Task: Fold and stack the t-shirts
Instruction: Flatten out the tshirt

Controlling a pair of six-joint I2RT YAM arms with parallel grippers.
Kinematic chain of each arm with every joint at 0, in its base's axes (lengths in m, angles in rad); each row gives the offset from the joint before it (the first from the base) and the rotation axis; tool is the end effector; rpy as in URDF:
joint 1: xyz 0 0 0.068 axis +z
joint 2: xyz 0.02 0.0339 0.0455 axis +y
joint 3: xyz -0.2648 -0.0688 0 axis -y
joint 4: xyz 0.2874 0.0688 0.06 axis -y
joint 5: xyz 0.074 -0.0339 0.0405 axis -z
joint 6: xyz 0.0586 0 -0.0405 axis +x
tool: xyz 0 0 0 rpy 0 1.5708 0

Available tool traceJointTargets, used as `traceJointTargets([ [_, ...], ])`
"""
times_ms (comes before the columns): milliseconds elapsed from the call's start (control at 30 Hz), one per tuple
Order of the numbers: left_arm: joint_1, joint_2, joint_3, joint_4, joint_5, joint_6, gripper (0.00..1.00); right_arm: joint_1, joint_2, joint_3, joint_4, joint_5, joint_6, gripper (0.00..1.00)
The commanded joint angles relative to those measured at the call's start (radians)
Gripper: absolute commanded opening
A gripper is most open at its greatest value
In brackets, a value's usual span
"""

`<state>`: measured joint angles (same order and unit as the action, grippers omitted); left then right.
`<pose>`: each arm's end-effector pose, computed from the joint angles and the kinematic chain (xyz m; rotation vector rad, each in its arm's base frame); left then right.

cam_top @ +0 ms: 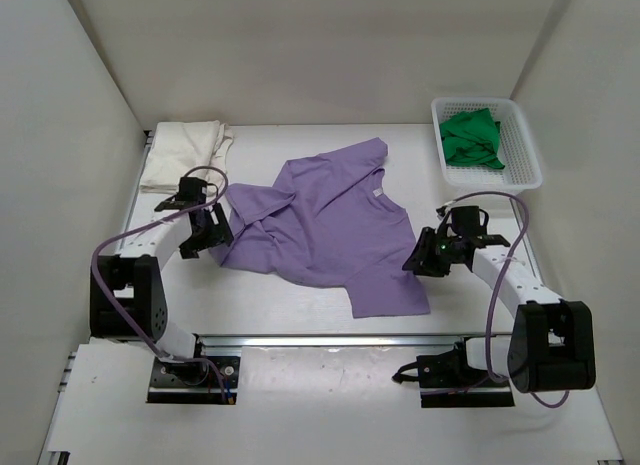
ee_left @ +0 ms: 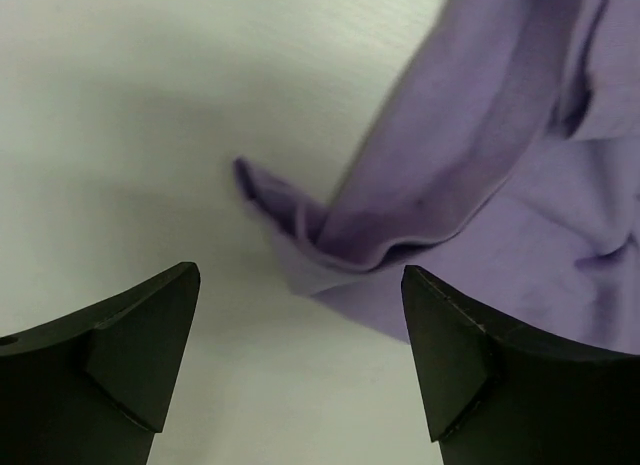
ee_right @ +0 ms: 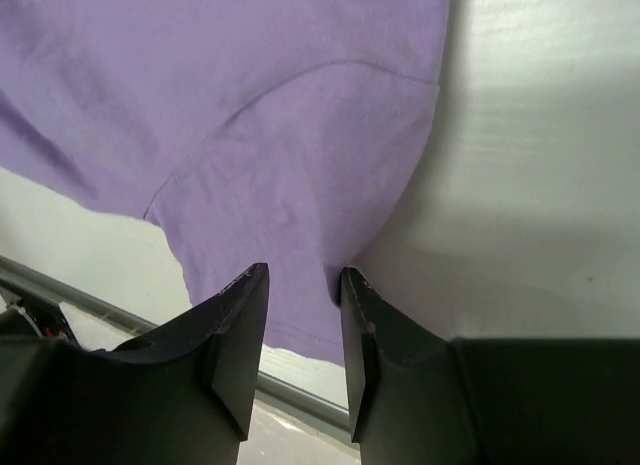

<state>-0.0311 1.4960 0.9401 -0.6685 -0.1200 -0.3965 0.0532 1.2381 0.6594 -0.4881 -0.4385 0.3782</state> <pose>0.3209 -0.0030 0.1525 -0.5333 2.7260 0.0599 0.2666 0.0391 0.1456 0.2790 2.6424 0.7236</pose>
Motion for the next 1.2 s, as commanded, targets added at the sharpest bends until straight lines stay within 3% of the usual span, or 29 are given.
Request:
traceJointTargets([
  [0,-0.016,0.036,-0.014,0.167,0.106,-0.01,0.92,0.016,-0.045,-0.02,-0.018,-0.04,-0.021,0.32],
  [33,-0.015,0.061,-0.011,0.181,0.115,-0.031,0.88,0.016,-0.055,-0.024,-0.023,-0.036,-0.021,0.32],
  [100,-0.012,0.098,0.0,0.187,0.138,-0.051,0.52,0.017,-0.065,-0.04,-0.03,-0.037,-0.018,0.32],
  [133,-0.024,0.11,0.002,0.188,0.143,-0.068,0.42,0.017,-0.074,-0.062,-0.023,-0.029,-0.016,0.32],
  [200,-0.044,0.112,0.015,0.159,0.143,-0.088,0.1,-0.004,-0.075,-0.087,-0.009,-0.019,-0.019,0.33],
  [267,-0.055,0.075,0.045,0.106,0.155,-0.152,0.0,-0.039,-0.068,-0.089,-0.009,-0.005,-0.036,0.35],
  [367,-0.059,0.015,0.107,-0.047,0.2,-0.25,0.0,-0.052,-0.046,-0.08,-0.014,-0.006,-0.042,0.41],
  [533,-0.027,-0.042,0.233,-0.38,0.337,-0.341,0.0,-0.05,-0.042,-0.063,-0.044,-0.02,-0.064,0.39],
  [600,0.023,-0.077,0.229,-0.423,0.364,-0.361,0.07,-0.052,-0.045,-0.061,-0.066,-0.02,-0.076,0.39],
  [667,0.087,-0.088,0.188,-0.433,0.401,-0.346,0.28,-0.071,-0.055,-0.063,-0.081,-0.038,-0.088,0.39],
  [700,0.114,-0.085,0.154,-0.431,0.404,-0.337,0.58,-0.078,-0.055,-0.058,-0.081,-0.045,-0.094,0.39],
  [733,0.131,-0.074,0.132,-0.425,0.402,-0.334,0.76,-0.081,-0.052,-0.049,-0.096,-0.04,-0.099,0.39],
  [767,0.135,-0.065,0.096,-0.415,0.405,-0.337,0.83,-0.079,-0.051,-0.041,-0.105,-0.04,-0.11,0.39],
  [800,0.151,-0.06,0.083,-0.393,0.376,-0.349,0.98,-0.084,-0.049,-0.031,-0.109,-0.031,-0.114,0.39],
  [933,0.126,-0.057,0.117,-0.304,0.233,-0.363,0.99,-0.07,-0.04,-0.038,-0.096,-0.034,-0.114,0.39],
  [1167,-0.001,0.05,0.217,-0.165,-0.015,-0.199,0.99,-0.073,-0.014,-0.041,-0.116,-0.006,-0.124,0.42],
])
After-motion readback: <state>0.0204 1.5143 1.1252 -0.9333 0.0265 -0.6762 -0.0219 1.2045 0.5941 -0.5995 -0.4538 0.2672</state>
